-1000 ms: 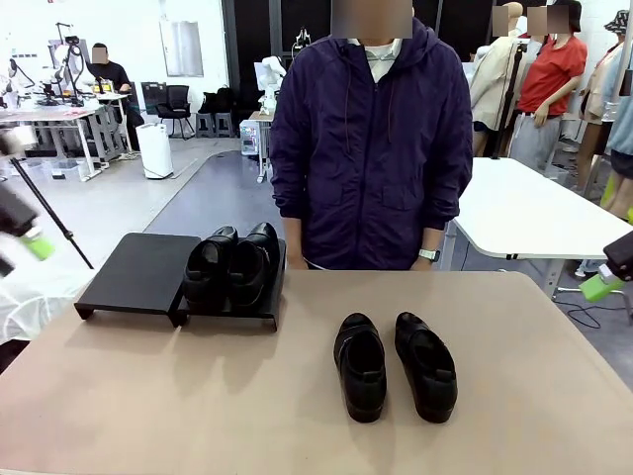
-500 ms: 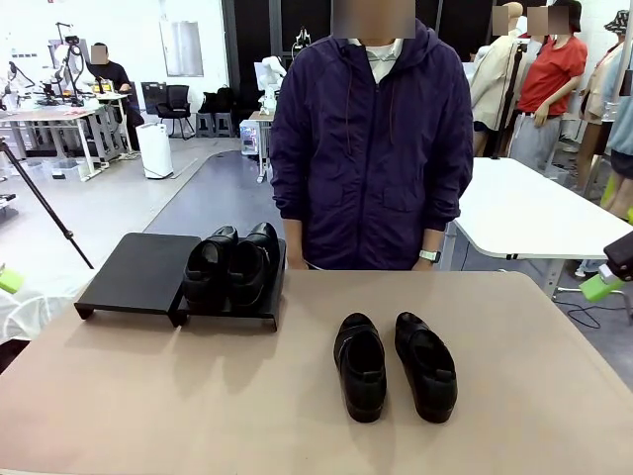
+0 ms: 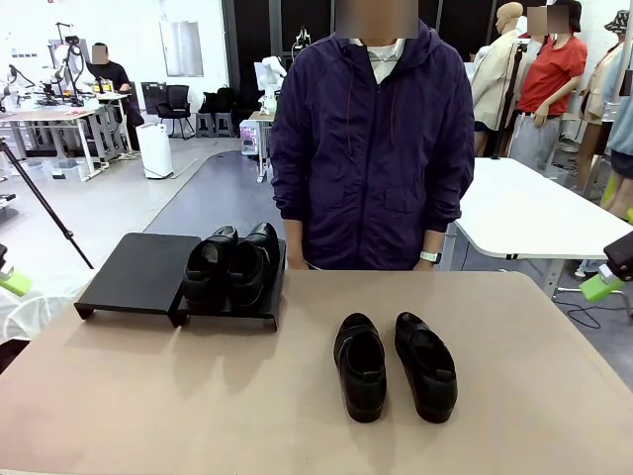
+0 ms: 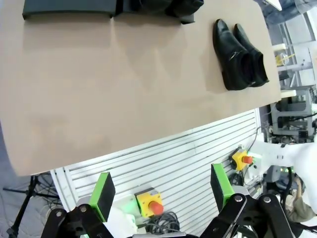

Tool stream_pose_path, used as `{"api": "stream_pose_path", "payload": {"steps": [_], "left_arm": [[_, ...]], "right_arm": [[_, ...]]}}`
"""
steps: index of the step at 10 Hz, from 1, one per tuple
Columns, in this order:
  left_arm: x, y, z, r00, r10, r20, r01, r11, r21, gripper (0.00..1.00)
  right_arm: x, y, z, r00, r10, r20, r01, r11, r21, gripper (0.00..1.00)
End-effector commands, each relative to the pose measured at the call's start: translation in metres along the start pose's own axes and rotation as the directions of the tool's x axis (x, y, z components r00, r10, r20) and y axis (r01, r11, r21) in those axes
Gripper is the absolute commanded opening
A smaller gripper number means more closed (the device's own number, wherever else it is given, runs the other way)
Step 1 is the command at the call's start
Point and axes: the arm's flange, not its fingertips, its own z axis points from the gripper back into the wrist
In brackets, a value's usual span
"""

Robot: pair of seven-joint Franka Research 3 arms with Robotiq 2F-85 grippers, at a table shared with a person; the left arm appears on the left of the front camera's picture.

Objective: Organize the shoes by placing them on the stand.
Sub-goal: Pick up one Shoe and place it in the middle of the table.

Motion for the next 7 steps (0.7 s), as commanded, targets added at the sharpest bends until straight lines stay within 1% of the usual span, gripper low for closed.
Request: {"api": "stream_pose_path", "payload": {"steps": [1,5,6,7], "left_arm": [[0.001,0.002,0.005,1.000,-0.008,-0.006,0.008,1.000,0.005,1.00],[0.001,0.002,0.005,1.000,-0.008,-0.006,0.008,1.000,0.005,1.00],[0.001,0.002,0.005,1.000,-0.008,-0.006,0.008,1.000,0.005,1.00],[0.001,0.002,0.005,1.000,-0.008,-0.006,0.008,1.000,0.005,1.00]], "right_arm": [[0.001,0.001,0.001,1.000,0.020,0.006,-0.020,1.000,0.017,1.00],[0.001,0.001,0.001,1.000,0.020,0.006,-0.020,1.000,0.017,1.00],[0.000,0.000,0.000,1.000,0.000,0.000,0.000,1.000,0.000,1.00],[0.013,0.041,-0.018,0.998,0.038,-0.057,-0.040,0.999,-0.027,1.00]]}}
